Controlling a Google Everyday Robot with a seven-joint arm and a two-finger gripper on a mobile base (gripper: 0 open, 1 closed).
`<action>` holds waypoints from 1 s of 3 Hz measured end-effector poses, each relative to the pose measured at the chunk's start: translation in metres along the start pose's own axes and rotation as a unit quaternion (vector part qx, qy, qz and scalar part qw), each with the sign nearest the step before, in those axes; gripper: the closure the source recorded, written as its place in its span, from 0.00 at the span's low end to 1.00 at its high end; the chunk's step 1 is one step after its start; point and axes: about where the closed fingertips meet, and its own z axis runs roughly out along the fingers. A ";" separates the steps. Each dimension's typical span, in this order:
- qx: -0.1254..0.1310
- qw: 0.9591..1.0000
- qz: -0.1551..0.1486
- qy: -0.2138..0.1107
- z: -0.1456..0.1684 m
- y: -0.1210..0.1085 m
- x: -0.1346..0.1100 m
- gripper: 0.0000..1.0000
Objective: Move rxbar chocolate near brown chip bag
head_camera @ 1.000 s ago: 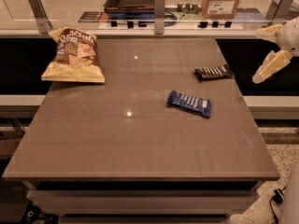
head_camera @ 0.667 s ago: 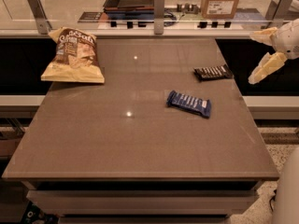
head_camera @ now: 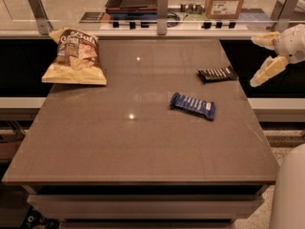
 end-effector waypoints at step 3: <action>-0.048 0.999 0.011 -0.017 0.034 0.007 -0.006 0.00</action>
Offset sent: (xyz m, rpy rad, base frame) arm 0.0141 0.0097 -0.0110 0.0613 0.1048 0.0992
